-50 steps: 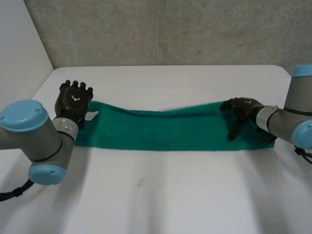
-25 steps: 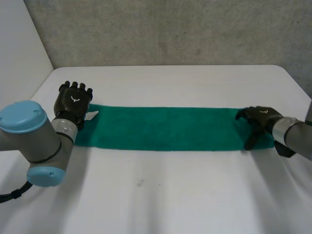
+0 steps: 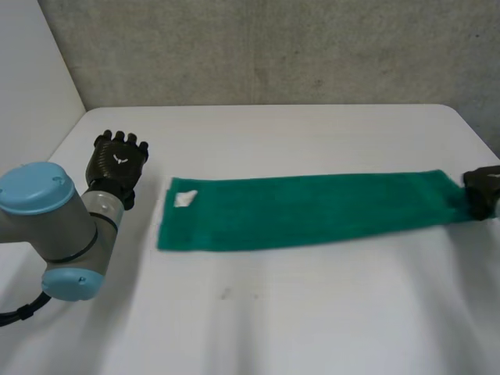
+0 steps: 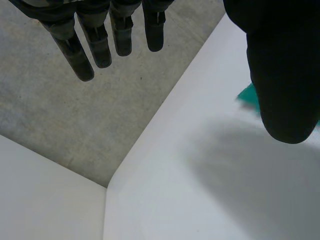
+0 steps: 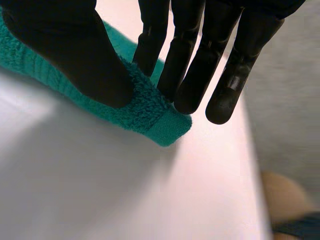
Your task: Fold the towel.
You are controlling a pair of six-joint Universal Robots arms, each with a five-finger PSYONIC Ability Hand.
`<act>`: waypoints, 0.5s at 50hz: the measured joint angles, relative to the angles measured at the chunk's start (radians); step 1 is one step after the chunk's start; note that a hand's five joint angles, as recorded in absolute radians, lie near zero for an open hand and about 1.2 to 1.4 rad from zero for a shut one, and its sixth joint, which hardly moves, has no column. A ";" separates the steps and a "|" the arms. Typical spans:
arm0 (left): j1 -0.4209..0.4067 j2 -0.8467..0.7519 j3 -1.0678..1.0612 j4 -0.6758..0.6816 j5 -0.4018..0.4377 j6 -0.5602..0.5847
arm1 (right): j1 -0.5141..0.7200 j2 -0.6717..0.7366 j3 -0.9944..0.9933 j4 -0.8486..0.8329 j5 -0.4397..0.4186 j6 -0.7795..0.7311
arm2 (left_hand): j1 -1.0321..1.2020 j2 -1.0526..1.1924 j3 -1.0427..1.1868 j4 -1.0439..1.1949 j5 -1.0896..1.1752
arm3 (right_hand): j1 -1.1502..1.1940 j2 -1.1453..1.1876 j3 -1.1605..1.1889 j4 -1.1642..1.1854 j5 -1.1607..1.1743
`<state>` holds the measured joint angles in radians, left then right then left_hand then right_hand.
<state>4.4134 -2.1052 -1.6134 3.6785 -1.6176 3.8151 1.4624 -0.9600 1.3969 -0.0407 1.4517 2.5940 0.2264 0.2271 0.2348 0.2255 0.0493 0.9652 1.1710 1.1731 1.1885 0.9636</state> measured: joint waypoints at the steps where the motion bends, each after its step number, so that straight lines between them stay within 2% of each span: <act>1: 0.000 0.003 -0.002 0.000 0.000 0.000 | -0.011 -0.007 -0.001 -0.006 0.011 -0.032 | 0.000 0.000 0.000 0.000 0.000 | 0.000 0.000 0.003 0.000 0.003; 2: 0.000 0.003 -0.002 0.000 0.000 0.000 | -0.011 -0.007 -0.001 -0.006 0.011 -0.032 | 0.000 0.000 0.000 0.000 0.000 | 0.000 0.000 0.003 0.000 0.003; 3: 0.000 0.013 -0.010 0.000 0.001 0.000 | -0.031 -0.024 -0.009 -0.017 0.033 -0.120 | 0.000 0.000 0.000 0.000 0.000 | 0.000 0.000 0.005 0.000 0.009; 5: 0.001 0.022 -0.016 0.000 0.002 0.000 | -0.037 -0.037 -0.021 -0.021 0.044 -0.182 | 0.000 0.000 0.000 -0.002 0.000 | 0.000 0.000 0.005 0.000 0.011; 7: 0.001 0.026 -0.019 0.000 0.002 0.000 | -0.035 -0.042 -0.026 -0.021 0.046 -0.198 | 0.000 0.000 0.000 -0.002 0.000 | 0.000 0.000 0.005 0.000 0.012; 10: 0.001 0.039 -0.030 0.000 0.001 -0.001 | 0.020 -0.070 -0.063 -0.018 0.044 -0.249 | 0.000 0.000 0.000 -0.002 0.000 | 0.000 0.000 0.005 0.000 0.015; 17: 0.003 0.064 -0.044 0.000 -0.002 -0.003 | 0.296 -0.085 -0.151 -0.020 -0.023 -0.234 | 0.000 0.000 0.000 -0.002 0.000 | 0.000 0.000 0.014 0.001 0.019; 22: 0.002 0.090 -0.057 0.000 -0.003 -0.006 | 0.541 -0.037 -0.198 -0.038 -0.132 -0.225 | 0.000 0.000 0.000 -0.002 0.001 | 0.000 0.000 0.015 0.004 0.019; 25: 0.000 0.099 -0.061 0.000 -0.004 -0.008 | 0.608 -0.009 -0.208 -0.048 -0.169 -0.226 | 0.000 0.000 0.000 -0.002 0.000 | 0.000 0.000 0.015 0.004 0.019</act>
<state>4.4131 -2.0060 -1.6746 3.6784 -1.6213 3.8068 2.0703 -0.9690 1.1888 -0.0884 1.2826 2.3683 0.2264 0.2271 0.2347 0.2232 0.0493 0.9652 1.1711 1.1879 1.1921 0.9827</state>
